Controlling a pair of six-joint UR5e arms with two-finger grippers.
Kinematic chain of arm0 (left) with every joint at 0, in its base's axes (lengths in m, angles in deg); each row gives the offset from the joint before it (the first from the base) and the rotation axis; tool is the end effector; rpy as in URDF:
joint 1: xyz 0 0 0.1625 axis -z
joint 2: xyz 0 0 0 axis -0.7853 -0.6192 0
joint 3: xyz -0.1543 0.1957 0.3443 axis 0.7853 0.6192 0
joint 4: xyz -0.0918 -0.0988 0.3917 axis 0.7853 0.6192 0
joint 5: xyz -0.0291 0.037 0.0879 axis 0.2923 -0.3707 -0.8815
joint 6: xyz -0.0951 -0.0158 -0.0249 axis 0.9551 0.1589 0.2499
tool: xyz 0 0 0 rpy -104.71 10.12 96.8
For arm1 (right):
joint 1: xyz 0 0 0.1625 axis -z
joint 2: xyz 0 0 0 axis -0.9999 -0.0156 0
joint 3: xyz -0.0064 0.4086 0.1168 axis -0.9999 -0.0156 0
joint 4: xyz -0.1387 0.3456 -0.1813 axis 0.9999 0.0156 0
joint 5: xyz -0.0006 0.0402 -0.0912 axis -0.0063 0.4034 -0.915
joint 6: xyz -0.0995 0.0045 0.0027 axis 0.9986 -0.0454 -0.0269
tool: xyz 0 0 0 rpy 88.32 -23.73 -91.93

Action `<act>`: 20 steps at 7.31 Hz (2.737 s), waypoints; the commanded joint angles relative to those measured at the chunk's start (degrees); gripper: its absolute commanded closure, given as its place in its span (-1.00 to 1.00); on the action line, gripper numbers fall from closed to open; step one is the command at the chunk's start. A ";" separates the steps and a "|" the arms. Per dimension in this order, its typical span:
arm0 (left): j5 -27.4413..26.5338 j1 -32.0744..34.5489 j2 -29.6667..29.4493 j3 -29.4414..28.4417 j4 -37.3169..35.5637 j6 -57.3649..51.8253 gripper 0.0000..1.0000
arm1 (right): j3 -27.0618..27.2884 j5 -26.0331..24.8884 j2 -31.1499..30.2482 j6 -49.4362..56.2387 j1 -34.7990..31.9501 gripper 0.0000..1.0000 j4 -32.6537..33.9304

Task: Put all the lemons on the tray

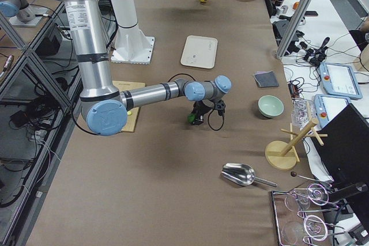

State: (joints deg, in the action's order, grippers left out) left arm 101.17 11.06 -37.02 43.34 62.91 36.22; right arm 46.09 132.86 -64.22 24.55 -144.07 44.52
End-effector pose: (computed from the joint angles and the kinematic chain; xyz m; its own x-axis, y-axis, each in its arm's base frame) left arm 0.1793 -0.4914 0.6561 0.6486 -0.2402 -0.7222 0.1319 0.9700 -0.2041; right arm -0.2735 -0.4960 0.5792 0.7167 -0.0782 0.6930 0.3189 0.9205 -0.2258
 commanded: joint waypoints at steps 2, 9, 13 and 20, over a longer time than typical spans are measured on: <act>1.33 -0.05 -0.89 0.00 -0.85 0.08 1.00 | 4.26 1.30 0.37 0.00 -2.93 0.33 1.69; 7.06 3.64 -18.70 6.15 -37.36 -11.51 1.00 | 15.11 3.77 11.51 -20.87 5.12 0.31 6.54; 6.35 2.68 -32.70 5.97 -50.07 -8.12 1.00 | 8.54 3.42 21.96 -26.63 9.70 0.31 6.10; -2.42 -13.83 -42.55 6.15 -44.64 21.83 1.00 | -5.46 -0.27 28.92 -26.63 14.53 0.31 -16.49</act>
State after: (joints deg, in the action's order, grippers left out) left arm 100.52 -0.21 -78.60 49.46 16.48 52.90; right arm 42.26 133.55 -36.52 -2.08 -130.37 29.48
